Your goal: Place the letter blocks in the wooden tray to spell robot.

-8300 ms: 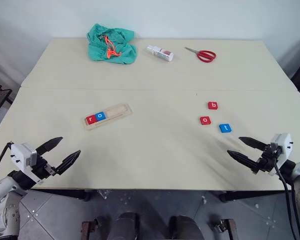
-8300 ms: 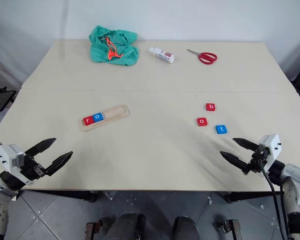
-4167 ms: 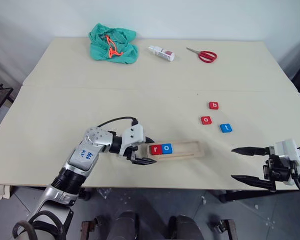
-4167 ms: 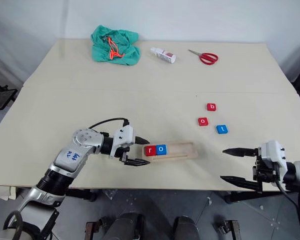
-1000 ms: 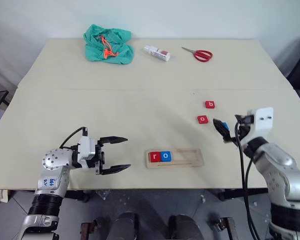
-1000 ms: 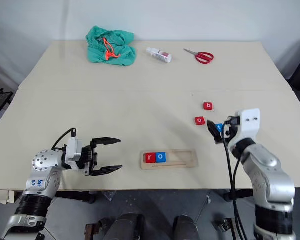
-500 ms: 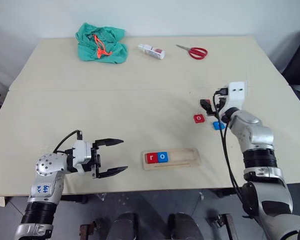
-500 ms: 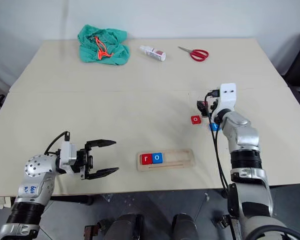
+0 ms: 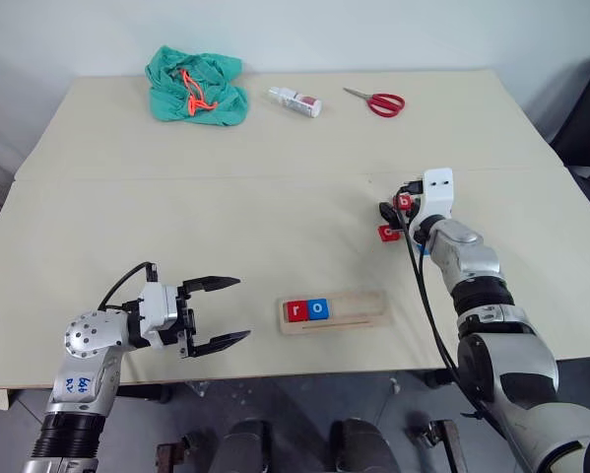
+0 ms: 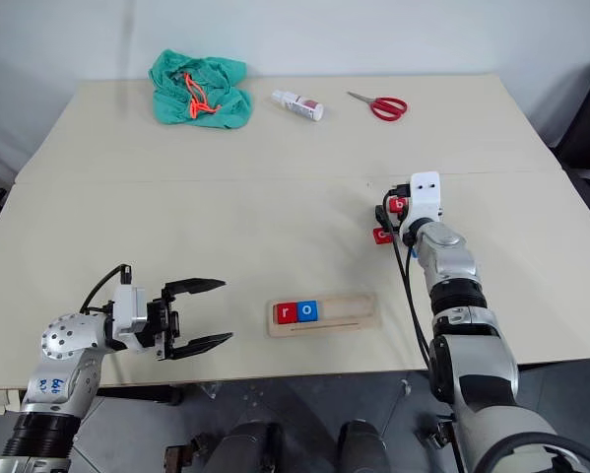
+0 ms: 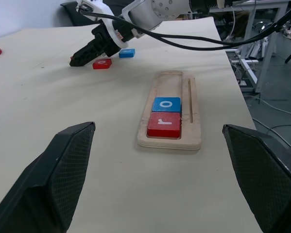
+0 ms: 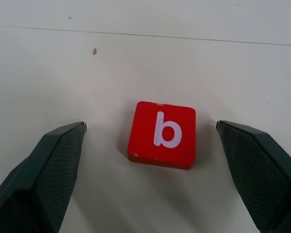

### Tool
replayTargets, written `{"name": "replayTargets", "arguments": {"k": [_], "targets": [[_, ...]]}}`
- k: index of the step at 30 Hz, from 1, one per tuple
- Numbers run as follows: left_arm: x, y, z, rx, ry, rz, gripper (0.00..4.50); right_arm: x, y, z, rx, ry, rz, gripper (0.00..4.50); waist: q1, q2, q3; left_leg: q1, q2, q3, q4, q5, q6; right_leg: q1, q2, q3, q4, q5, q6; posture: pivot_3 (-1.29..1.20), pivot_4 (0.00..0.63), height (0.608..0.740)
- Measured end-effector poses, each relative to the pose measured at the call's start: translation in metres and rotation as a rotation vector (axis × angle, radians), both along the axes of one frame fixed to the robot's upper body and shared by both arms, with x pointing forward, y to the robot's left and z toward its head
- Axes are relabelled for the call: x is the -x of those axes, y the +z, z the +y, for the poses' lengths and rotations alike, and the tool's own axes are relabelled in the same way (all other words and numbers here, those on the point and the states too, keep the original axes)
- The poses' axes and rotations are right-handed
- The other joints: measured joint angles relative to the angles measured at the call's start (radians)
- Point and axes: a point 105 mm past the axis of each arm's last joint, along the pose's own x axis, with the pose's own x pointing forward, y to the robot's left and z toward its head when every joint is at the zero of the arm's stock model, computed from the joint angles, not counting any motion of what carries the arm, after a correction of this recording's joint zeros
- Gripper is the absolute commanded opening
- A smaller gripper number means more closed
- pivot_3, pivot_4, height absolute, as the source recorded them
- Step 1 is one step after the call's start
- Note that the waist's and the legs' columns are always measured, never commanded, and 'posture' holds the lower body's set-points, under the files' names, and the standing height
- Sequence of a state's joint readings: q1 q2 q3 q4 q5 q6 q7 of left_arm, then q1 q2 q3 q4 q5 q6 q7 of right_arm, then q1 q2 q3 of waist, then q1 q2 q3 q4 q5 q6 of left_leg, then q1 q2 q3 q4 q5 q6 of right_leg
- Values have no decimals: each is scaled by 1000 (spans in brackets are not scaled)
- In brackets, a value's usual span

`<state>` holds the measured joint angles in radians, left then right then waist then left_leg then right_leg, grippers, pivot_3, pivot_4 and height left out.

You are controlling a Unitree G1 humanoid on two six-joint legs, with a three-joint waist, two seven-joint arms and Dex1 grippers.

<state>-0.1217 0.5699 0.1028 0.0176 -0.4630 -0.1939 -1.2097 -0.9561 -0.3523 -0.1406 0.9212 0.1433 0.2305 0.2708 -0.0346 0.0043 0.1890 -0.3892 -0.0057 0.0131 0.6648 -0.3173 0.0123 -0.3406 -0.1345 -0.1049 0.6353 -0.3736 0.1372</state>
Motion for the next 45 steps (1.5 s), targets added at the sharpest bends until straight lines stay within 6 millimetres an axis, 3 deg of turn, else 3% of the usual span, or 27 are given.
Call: {"name": "replayTargets", "arguments": {"k": [9,15,20,27,31,36,40,45], "targets": [[-2,1,0,5,14,1,4500,-2,0,8,5,-8,-2,1463,7,0,0,0,0,-1,1,0,0,1,0,1,2,0,0,0,150,740],[-2,3,-1,0,-2,-5,4500,16,-1,7,16,46,-44,1466,6,0,0,0,0,-2,0,0,0,-1,0,1,2,0,0,0,150,740],[0,2,-1,-10,-45,3,4500,54,13,10,16,120,-94,1466,8,0,0,-1,0,-1,0,0,0,-2,0,1,2,0,0,0,150,740],[3,-7,10,-34,-84,45,4500,119,23,-3,18,106,-69,1466,18,0,0,-1,0,-1,0,0,0,-1,0,1,1,0,0,0,150,740],[-1,-12,17,-38,-94,58,4500,158,10,2,7,98,16,1466,33,0,0,-1,-1,-1,0,0,0,-1,0,1,1,0,0,0,150,740],[-4,-10,15,-23,-127,44,4500,184,-7,6,-12,38,102,1466,35,0,0,0,-1,0,1,0,0,0,0,3,1,0,0,0,150,740],[-3,-11,13,-4,-146,52,4500,197,-29,0,-20,-15,189,1466,33,0,0,0,-1,0,1,0,0,0,0,3,1,0,0,0,150,740],[-2,-11,13,-5,-161,55,4500,202,-35,-10,-12,-63,209,1466,33,0,0,0,-1,1,1,0,0,0,0,3,1,0,0,0,150,740]]}}
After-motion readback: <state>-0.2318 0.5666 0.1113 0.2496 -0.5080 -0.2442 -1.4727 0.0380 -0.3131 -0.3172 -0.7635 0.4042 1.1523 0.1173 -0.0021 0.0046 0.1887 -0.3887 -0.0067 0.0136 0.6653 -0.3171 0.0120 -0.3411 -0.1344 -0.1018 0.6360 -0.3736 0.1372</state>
